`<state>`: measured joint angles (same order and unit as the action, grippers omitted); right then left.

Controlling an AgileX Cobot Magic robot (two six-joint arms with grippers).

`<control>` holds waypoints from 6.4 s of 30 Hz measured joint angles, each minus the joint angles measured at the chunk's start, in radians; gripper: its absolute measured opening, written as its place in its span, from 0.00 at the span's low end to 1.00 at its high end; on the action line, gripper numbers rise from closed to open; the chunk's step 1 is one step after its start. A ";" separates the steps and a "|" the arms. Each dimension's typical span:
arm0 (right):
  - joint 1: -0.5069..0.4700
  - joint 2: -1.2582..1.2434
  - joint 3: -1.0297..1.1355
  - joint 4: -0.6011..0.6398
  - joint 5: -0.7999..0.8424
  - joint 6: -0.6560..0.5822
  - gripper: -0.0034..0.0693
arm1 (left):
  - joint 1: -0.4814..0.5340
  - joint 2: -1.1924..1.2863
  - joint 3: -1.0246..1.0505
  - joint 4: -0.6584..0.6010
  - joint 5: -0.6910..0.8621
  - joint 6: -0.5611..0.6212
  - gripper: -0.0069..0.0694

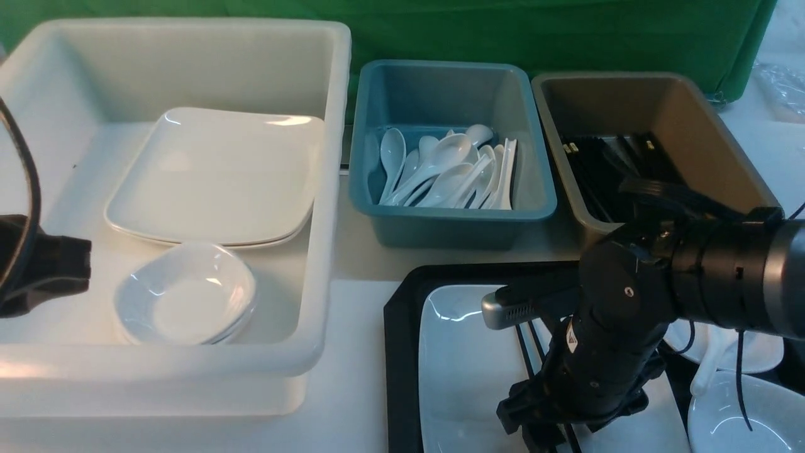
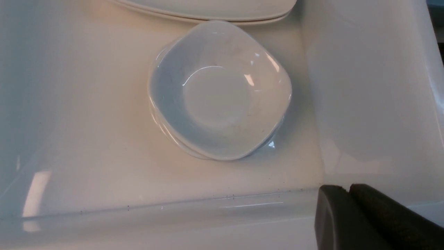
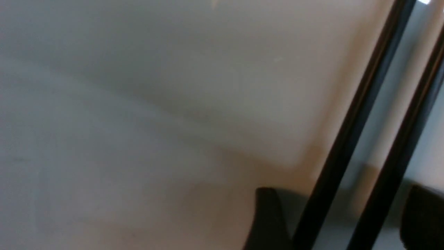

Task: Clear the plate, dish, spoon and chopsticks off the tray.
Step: Use the right arm to grab a pair of chopsticks from the plate, then use the right arm to put the chopsticks into the small storage box on the right, then use the right arm to grab a soup spoon from the plate, then use the right arm to put the soup spoon into the small storage box in the middle, then use the right arm to grab a small plate from the dinner plate

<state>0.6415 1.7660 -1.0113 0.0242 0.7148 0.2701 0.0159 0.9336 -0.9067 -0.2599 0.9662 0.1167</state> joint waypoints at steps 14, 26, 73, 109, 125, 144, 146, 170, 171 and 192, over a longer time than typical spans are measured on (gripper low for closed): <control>0.000 -0.105 -0.001 0.000 0.006 -0.035 0.25 | -0.309 0.066 -0.004 -0.157 -0.146 0.216 0.09; -0.183 -0.359 -0.187 0.011 0.068 -0.114 0.25 | -0.650 0.357 -0.077 -0.108 -0.215 0.172 0.09; -0.548 -0.133 -0.271 -0.024 0.304 -0.132 0.48 | -0.714 0.415 -0.158 -0.103 -0.249 0.153 0.10; -0.573 0.100 -0.201 -0.018 0.173 -0.034 0.32 | -0.823 0.503 -0.159 -0.078 -0.554 0.435 0.11; -0.337 -0.195 -0.397 0.226 0.209 -0.229 0.32 | -0.776 0.483 -0.170 0.002 -0.600 0.187 0.11; -0.285 0.551 -1.311 0.230 0.137 -0.180 0.50 | -0.578 0.437 -0.186 -0.074 -0.346 0.188 0.11; -0.285 0.557 -1.317 0.228 0.180 -0.181 0.65 | -0.578 0.413 -0.186 -0.079 -0.345 0.194 0.11; -0.287 -0.424 -0.072 -0.024 0.348 -0.279 0.37 | -0.578 0.329 -0.135 -0.228 -0.223 0.562 0.11; -0.287 -0.455 0.005 -0.024 0.310 -0.277 0.47 | -0.578 0.332 -0.135 -0.257 -0.234 0.591 0.11; -0.287 -0.350 0.383 -0.151 0.001 -0.270 0.86 | -0.654 0.407 -0.135 -0.283 -0.256 0.642 0.11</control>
<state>0.3545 1.4156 -0.6278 -0.1264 0.7153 0.0000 -0.6383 1.3407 -1.0419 -0.5425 0.7104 0.7587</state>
